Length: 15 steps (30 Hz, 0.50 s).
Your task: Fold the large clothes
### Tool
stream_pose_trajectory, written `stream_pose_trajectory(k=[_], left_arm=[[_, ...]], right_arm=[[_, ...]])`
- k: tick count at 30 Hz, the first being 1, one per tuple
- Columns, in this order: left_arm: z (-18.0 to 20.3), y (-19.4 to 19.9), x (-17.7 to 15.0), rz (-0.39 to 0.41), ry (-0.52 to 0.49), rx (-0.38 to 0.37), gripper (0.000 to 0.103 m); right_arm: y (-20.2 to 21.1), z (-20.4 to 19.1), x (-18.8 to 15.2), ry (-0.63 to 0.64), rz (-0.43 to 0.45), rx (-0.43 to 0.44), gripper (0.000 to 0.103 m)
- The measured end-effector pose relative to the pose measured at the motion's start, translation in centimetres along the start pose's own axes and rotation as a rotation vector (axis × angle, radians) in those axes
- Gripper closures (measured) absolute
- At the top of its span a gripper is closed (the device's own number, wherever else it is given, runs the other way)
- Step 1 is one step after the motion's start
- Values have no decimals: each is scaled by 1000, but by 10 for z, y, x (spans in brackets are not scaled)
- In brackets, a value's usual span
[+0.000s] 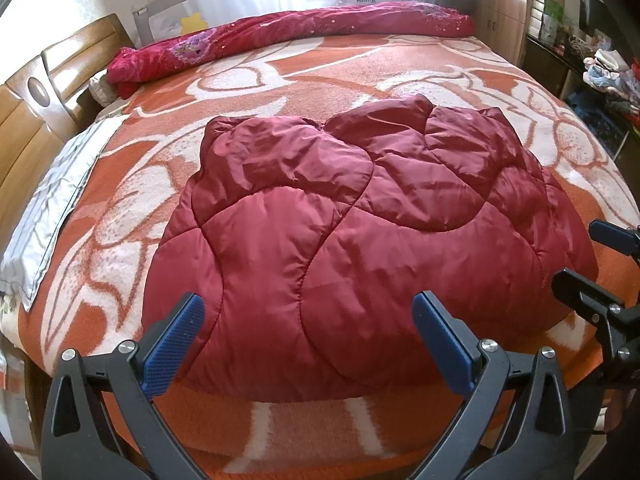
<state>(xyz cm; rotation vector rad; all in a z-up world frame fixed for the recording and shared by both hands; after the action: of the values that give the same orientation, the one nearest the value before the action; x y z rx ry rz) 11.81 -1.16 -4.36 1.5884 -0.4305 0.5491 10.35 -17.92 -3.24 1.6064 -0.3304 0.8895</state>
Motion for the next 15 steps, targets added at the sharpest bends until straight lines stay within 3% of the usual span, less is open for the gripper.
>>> stream_pose_trajectory(k=[15], left_arm=[[0,0,3,4,-3,-2,0]], right_arm=[[0,0,1,1,0,0,2]])
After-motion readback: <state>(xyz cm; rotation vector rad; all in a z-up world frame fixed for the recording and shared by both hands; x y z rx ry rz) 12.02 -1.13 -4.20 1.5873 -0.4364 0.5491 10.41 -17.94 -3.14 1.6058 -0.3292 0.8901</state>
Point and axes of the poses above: each gripper's, at about its wrist camera, not at the fingertips, and y roughly against the way its jaws point, z to its right, x to its top, the point moved 5 cm from there along -y, roughly the way its jaws point, and after that the axes turned 11 degrees about y, right-handed, at the moved point
